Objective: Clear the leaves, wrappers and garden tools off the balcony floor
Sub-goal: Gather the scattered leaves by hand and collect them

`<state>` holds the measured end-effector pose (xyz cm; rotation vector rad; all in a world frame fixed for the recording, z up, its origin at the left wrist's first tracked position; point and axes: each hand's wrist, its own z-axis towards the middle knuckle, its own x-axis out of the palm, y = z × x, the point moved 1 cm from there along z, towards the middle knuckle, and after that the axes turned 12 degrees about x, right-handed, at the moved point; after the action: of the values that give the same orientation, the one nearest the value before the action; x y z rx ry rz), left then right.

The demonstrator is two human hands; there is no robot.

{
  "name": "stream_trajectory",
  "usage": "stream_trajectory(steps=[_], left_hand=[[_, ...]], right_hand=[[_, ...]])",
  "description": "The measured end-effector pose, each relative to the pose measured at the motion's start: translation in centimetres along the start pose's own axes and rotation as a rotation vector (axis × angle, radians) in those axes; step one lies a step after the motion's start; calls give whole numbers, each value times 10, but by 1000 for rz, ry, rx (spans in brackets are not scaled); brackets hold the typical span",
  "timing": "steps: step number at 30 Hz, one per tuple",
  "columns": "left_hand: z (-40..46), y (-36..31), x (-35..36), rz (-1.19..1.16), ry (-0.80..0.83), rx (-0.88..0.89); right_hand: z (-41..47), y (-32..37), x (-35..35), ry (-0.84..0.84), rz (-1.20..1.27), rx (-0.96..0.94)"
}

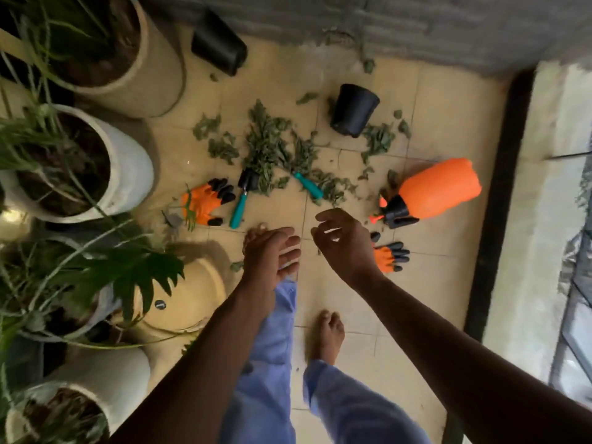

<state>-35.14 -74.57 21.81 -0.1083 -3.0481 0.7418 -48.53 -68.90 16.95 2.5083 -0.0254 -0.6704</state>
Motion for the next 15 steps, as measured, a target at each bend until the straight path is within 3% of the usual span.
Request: stream_trajectory(steps=[11,15], left_hand=[[136,-18,-3,-163,-180,-2],[173,-7,-11,-271,-300,17]], right_hand=[[166,45,107,55,-440,-225],[224,52,154,113,-742,-337]])
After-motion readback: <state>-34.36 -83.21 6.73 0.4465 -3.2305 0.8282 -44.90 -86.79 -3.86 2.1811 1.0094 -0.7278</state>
